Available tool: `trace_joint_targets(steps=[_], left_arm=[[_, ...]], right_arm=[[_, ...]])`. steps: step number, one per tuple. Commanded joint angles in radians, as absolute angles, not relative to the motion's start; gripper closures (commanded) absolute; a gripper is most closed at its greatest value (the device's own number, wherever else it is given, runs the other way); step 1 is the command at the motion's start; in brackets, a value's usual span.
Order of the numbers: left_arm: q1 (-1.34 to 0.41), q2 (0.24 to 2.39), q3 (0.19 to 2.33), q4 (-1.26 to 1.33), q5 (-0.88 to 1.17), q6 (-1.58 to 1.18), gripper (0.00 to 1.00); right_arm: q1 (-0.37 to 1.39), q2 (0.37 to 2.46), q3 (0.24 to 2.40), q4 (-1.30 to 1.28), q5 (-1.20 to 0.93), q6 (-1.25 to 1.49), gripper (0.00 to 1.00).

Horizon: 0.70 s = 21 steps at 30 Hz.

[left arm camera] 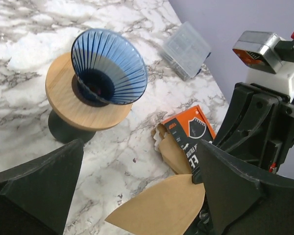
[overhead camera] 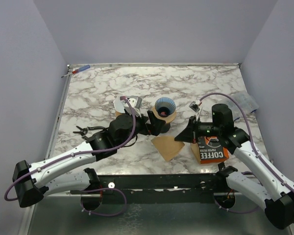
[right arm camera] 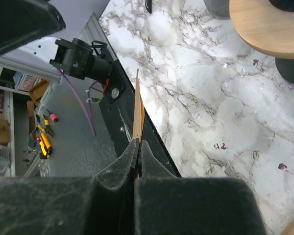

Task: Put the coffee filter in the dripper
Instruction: Pick up the coffee filter from the center of the board.

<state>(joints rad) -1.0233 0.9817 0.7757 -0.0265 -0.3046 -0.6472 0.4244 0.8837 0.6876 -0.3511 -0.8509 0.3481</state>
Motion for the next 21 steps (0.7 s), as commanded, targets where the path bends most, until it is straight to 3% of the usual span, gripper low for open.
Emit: trace_joint_targets(steps=[1, 12, 21], left_arm=[[-1.005, 0.975, 0.857, -0.107, -0.268, -0.553, 0.01], [-0.985, 0.914, 0.97, -0.214, -0.456, -0.433, 0.01], [-0.985, 0.956, 1.096, -0.287, -0.428, -0.352, 0.01]], right_arm=[[0.427, 0.846, 0.763, -0.305, -0.901, 0.328, 1.0], [0.427, 0.765, 0.905, -0.231, -0.516, 0.213, 1.0], [0.427, 0.765, 0.867, -0.092, -0.532, 0.045, 1.0]])
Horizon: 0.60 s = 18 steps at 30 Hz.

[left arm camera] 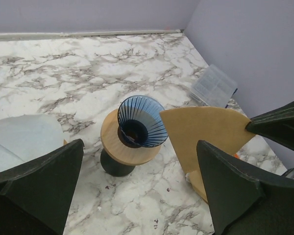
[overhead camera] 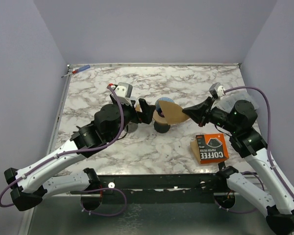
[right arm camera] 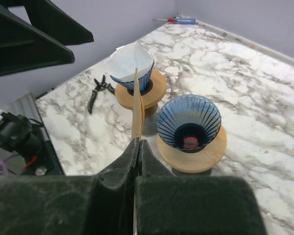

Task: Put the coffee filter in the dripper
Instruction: Pick up the coffee filter from the center of the board.

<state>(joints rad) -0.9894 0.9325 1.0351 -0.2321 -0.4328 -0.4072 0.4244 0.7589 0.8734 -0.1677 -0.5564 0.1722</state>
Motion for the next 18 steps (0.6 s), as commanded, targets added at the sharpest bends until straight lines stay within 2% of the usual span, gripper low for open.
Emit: trace_joint_targets(steps=[1, 10, 18], left_arm=[[-0.985, 0.963, 1.109, -0.287, -0.409, -0.351, 0.01], [-0.983, 1.039, 1.25, -0.336, -0.235, -0.248, 0.01], [-0.983, 1.157, 1.43, -0.503, 0.079, -0.121, 0.01]], right_arm=[[0.428, 0.773, 0.874, -0.097, -0.54, 0.018, 1.0], [0.427, 0.768, 0.9, -0.133, -0.675, -0.255, 1.0], [0.428, 0.719, 0.902, -0.4, -0.919, -0.743, 1.0]])
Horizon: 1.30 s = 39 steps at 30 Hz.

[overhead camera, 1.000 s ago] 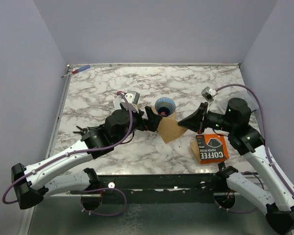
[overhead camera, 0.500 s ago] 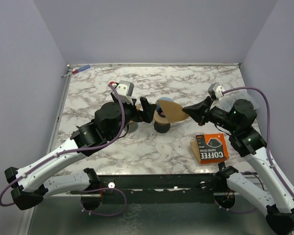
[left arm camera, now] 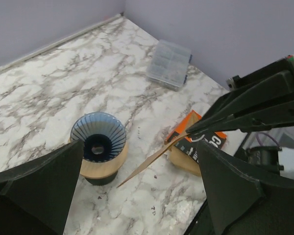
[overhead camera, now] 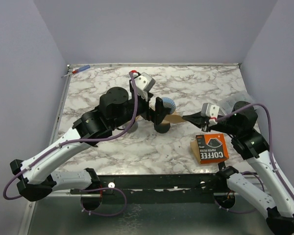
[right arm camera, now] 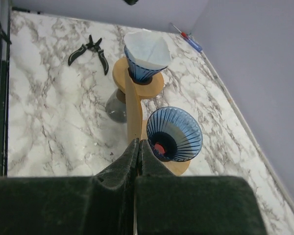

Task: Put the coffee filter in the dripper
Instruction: Pick up the coffee filter from the center of the board.

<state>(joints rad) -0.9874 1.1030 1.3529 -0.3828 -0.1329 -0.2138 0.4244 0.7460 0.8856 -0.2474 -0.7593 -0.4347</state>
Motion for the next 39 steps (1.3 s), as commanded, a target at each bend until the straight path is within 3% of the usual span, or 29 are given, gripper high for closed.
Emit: trace_joint_targets(steps=[1, 6, 11, 19, 39], left_arm=[[-0.983, 1.173, 1.442, -0.525, 0.105, -0.111, 0.01], [-0.983, 1.243, 1.467, -0.602, 0.215, -0.073, 0.05], [-0.983, 1.277, 1.452, -0.614, 0.261, -0.069, 0.21], [-0.982, 1.276, 1.413, -0.614, 0.305, -0.053, 0.33], [-0.983, 1.258, 1.382, -0.595, 0.254, -0.06, 0.32]], right_arm=[[0.427, 0.708, 0.897, -0.415, -0.938, -0.785, 1.0], [0.427, 0.661, 0.868, -0.427, -0.989, -0.877, 1.0], [0.428, 0.665, 0.87, -0.442, -1.012, -0.902, 1.0], [0.427, 0.678, 0.88, -0.483, -1.032, -0.929, 1.0], [0.427, 0.689, 0.877, -0.461, -1.022, -0.903, 1.0]])
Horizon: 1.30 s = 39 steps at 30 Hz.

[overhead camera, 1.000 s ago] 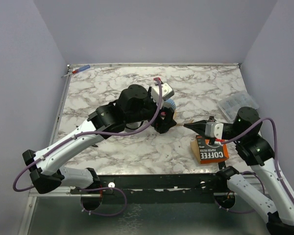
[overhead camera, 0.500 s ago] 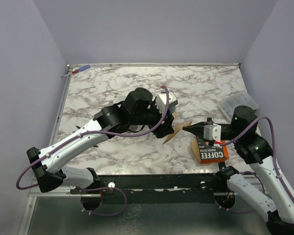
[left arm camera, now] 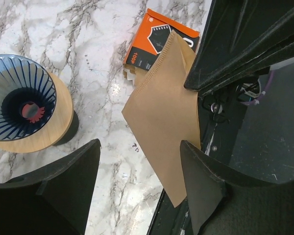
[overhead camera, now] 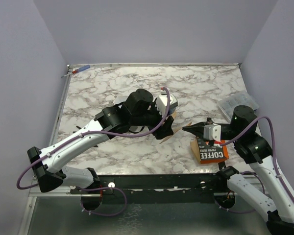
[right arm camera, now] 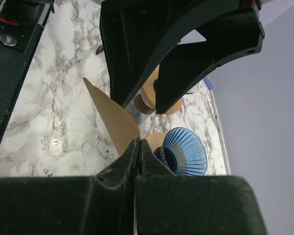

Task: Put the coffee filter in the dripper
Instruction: Pick up the coffee filter from the center of the board.

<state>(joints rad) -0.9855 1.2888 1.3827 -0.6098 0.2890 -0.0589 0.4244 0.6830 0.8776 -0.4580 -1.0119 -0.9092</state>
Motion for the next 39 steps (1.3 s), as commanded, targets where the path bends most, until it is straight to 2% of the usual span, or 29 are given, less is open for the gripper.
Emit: trace_joint_targets(steps=[1, 11, 18, 29, 34, 39], left_arm=[[-0.983, 1.247, 1.381, -0.587, 0.247, -0.063, 0.32], [-0.965, 1.184, 1.353, -0.563, 0.327, -0.044, 0.34], [-0.965, 1.195, 1.297, -0.566, 0.277, -0.014, 0.26], [-0.964, 1.156, 1.225, -0.561, 0.1, -0.005, 0.35], [-0.963, 1.089, 1.187, -0.497, -0.044, -0.031, 0.2], [-0.957, 1.006, 1.134, -0.376, -0.121, -0.097, 0.12]], right_arm=[[0.428, 0.69, 0.875, -0.457, -1.018, -0.9, 1.0], [0.427, 0.69, 0.856, -0.402, -0.997, -0.837, 1.0], [0.427, 0.698, 0.863, -0.347, -0.974, -0.745, 1.0], [0.428, 0.701, 0.865, -0.322, -0.949, -0.678, 1.0], [0.427, 0.708, 0.852, -0.205, -0.843, -0.462, 1.0], [0.427, 0.741, 0.88, -0.059, -0.785, -0.164, 1.0]])
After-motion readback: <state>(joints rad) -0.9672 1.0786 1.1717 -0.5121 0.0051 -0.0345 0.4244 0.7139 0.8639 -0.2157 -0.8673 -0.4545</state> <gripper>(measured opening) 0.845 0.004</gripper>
